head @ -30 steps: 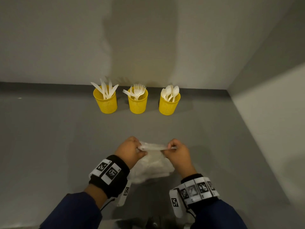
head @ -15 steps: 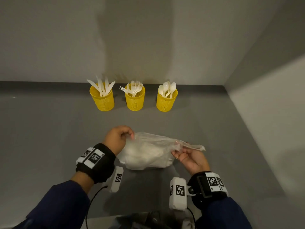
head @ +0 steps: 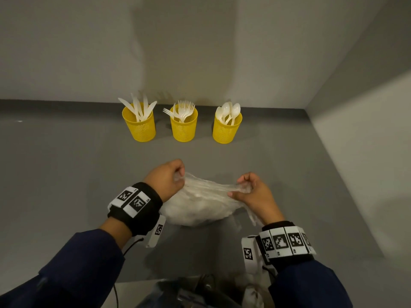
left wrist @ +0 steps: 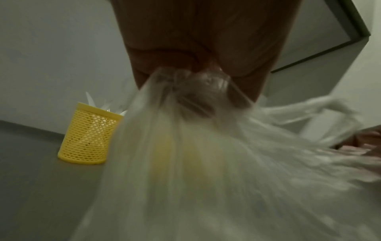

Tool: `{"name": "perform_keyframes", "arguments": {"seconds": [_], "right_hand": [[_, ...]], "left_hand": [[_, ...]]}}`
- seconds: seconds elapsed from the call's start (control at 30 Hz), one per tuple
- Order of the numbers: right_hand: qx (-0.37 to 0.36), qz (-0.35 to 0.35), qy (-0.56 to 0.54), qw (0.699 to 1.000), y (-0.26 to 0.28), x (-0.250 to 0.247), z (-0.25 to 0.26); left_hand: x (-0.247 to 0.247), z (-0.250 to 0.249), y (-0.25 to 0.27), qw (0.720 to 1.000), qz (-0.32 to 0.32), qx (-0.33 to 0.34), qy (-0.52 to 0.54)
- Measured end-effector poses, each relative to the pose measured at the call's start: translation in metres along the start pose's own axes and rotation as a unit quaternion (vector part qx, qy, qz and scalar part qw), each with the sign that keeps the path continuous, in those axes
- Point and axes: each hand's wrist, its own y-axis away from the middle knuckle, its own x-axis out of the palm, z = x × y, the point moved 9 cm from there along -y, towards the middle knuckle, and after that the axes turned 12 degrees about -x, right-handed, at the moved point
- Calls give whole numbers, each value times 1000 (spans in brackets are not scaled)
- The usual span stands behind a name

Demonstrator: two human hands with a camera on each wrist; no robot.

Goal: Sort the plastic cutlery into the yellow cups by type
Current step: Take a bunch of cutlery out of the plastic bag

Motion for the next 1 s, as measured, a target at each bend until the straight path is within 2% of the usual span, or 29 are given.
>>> {"name": "perform_keyframes", "arguments": {"seconds": [0.13,0.2,0.27,0.33,0.37,0.4,0.5,0.57,0.6,0.63,0.67,0.7,0.73,0.83,0.87,0.9,0.93,0.97,1.0], "right_hand": [[-16,30,122,992,-2,-5,1],[-13,62,196,979,-2,-4,-1],[11,72,210,975,-2,-2,-6],[55,44,91,993,-2,0,-12],[87,28,-12,996,-1,3,-16],[117,19,-124,985,1,9,-18],[148,34,-360,920,2,27,-10],[161,43,-432,886,5,37,-5],[172,47,-448,876,8,44,-4],[183,49,-461,867,11,51,-4],[196,44,-475,857,13,58,-8],[210,27,-488,847,15,62,-14],[221,2,-505,834,15,64,-22],[243,-89,-545,797,11,62,-50],[253,-110,-560,781,10,62,-60],[257,-121,-568,773,10,62,-64],[260,-131,-566,771,10,63,-69],[273,-137,-552,775,9,64,-77],[279,-130,-539,784,8,66,-82]], "left_hand": [[-4,-5,2,996,12,54,-72],[2,4,1,987,49,33,-147],[2,9,1,969,59,13,-238],[3,12,3,952,56,-2,-300],[3,14,4,951,52,-13,-304],[3,17,5,955,48,-30,-290],[5,29,4,985,60,-77,-139],[4,40,2,993,34,-114,12],[5,42,1,987,21,-126,92],[7,46,-1,974,5,-128,189],[8,49,1,944,-3,-146,296],[11,52,1,901,-3,-171,399],[15,58,0,849,5,-208,486],[34,74,3,655,46,-312,687],[39,82,7,630,54,-345,693],[42,90,7,623,55,-361,692],[43,97,8,644,47,-384,660],[45,100,6,661,56,-377,646],[49,100,6,667,70,-376,640]]}}
